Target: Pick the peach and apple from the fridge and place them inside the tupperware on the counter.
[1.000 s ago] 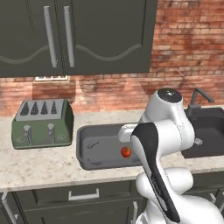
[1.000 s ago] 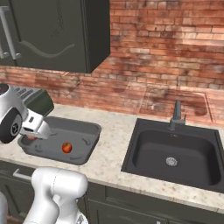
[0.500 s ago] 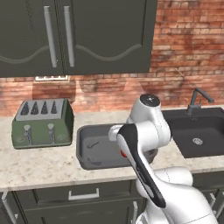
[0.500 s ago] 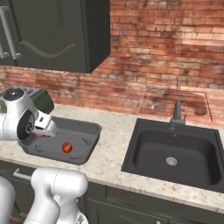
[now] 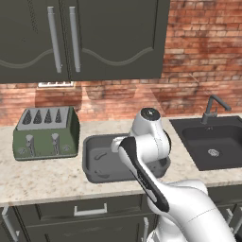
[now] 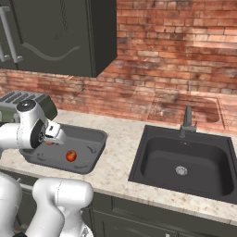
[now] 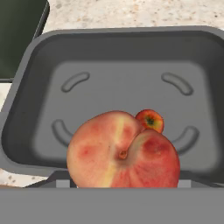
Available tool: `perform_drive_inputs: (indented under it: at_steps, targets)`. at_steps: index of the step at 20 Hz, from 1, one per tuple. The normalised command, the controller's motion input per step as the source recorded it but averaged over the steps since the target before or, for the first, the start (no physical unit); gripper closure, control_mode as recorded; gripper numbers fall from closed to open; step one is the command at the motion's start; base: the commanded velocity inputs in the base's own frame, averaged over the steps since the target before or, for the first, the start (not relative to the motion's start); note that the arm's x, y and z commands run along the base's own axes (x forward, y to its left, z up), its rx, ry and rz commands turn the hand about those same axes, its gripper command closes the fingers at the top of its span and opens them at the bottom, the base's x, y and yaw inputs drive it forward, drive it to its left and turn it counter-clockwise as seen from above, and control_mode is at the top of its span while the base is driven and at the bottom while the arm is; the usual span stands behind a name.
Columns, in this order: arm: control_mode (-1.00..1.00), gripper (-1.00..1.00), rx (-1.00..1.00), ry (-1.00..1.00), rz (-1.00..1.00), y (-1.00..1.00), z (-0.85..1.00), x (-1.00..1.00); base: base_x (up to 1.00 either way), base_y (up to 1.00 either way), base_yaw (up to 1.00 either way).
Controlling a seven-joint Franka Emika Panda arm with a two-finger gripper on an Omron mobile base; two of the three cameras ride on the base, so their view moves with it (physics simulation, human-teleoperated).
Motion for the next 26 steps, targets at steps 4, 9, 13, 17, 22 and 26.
perform_drive_inputs:
  at_steps: [4,9,13,17,22,26]
  targets:
    - [-1.00,1.00,0.00,0.00,0.00,0.17,-0.37,0.48,0.00,0.00,0.00]
    - [-1.00,1.00,0.00,0.00,0.00,0.18,-0.42,0.47,0.00,0.00,0.00]
    - [-1.00,1.00,-0.03,0.00,0.00,0.14,-0.45,0.41,0.00,0.00,0.00]
    - [-1.00,1.00,0.00,0.00,0.00,0.12,-0.35,0.32,0.00,0.00,0.00]
    - [-1.00,1.00,0.00,0.00,0.01,0.11,-0.35,0.29,0.00,0.00,0.00]
    - [-1.00,1.00,0.00,0.00,0.01,0.09,-0.32,0.25,0.00,0.00,0.00]
